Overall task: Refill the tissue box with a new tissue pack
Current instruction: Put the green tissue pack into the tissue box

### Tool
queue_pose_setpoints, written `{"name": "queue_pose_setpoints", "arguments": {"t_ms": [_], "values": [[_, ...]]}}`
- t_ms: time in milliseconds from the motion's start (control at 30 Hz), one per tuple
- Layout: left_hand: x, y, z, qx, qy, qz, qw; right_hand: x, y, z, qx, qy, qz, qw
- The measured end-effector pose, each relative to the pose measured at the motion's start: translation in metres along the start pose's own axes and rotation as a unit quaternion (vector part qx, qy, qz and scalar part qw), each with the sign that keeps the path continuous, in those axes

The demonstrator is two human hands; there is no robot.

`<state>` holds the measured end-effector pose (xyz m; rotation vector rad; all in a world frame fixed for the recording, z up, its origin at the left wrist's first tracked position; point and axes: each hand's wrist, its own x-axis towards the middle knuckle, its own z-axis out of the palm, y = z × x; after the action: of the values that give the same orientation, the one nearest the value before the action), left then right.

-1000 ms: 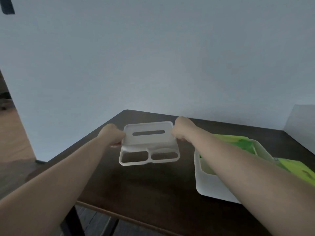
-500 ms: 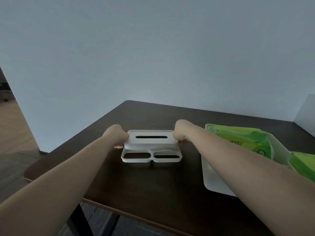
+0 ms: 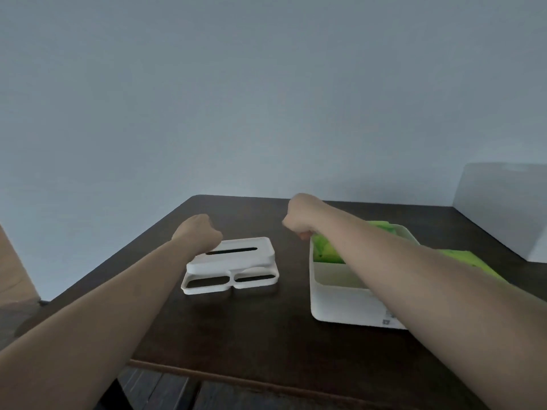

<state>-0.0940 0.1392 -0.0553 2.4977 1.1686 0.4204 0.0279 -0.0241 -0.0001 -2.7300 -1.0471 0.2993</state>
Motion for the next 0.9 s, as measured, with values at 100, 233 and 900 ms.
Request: {"name": "queue_pose_setpoints", "arguments": {"t_ms": [100,233,900], "values": [[-0.013,0.028,-0.002,-0.022,-0.004,0.023,0.999,-0.013,0.018,-0.012,0.024,0.025,-0.011,0.999],[-0.028,0.062,-0.002,-0.038,-0.014,0.048,0.998,-0.02,0.047,-0.026,0.069,0.094,-0.01,0.993],[-0.067,0.186,0.042,-0.046,-0.147,0.108,0.982,-0.064,0.228,-0.01,0.039,0.016,0.215,0.976]]}}
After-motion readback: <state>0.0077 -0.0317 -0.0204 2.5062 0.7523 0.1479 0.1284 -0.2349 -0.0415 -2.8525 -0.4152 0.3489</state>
